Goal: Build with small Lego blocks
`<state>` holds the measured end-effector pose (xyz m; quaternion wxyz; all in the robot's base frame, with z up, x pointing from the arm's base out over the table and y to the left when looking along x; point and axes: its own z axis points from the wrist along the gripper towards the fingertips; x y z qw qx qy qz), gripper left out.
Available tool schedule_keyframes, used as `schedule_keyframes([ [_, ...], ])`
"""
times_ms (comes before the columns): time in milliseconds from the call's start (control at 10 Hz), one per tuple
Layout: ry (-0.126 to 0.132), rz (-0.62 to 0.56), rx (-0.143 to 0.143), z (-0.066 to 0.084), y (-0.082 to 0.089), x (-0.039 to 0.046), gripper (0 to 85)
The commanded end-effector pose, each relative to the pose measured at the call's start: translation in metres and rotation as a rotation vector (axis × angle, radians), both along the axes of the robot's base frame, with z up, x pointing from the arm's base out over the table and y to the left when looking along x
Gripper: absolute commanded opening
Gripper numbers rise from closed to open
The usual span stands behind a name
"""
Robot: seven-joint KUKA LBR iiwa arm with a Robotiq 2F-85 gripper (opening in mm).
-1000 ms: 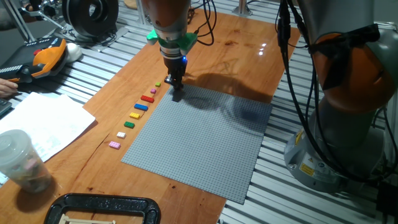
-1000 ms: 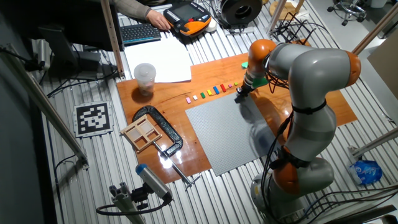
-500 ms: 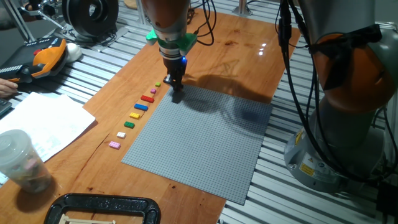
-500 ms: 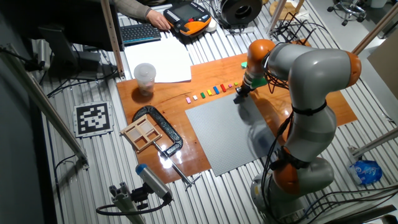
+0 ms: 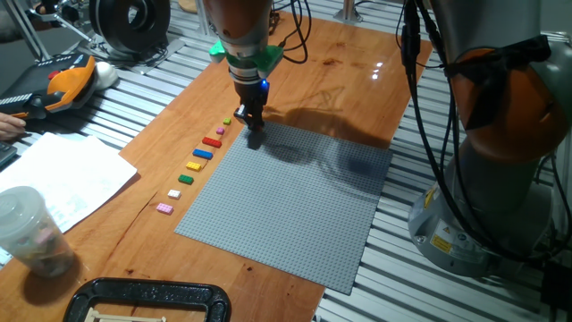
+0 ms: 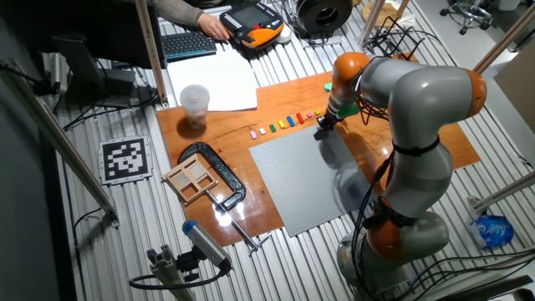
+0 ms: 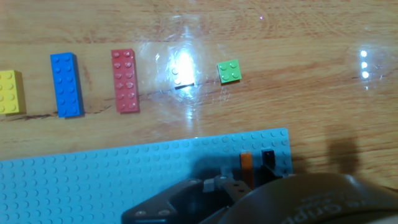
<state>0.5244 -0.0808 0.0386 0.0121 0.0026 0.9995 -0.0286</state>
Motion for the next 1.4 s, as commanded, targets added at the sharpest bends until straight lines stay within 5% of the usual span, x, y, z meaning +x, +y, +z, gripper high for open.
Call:
schedule_keyframes([
  [0,0.000,0.000,-0.003,0.0009,0.0008,-0.0004,17.0],
  [100,0.004,0.000,-0.003,0.0017,0.0020,-0.0007,17.0],
  [200,0.007,0.001,-0.003,0.0022,0.0026,-0.0010,0.0],
  [1300,-0.004,0.023,-0.014,-0.0036,0.0005,-0.0015,0.0],
])
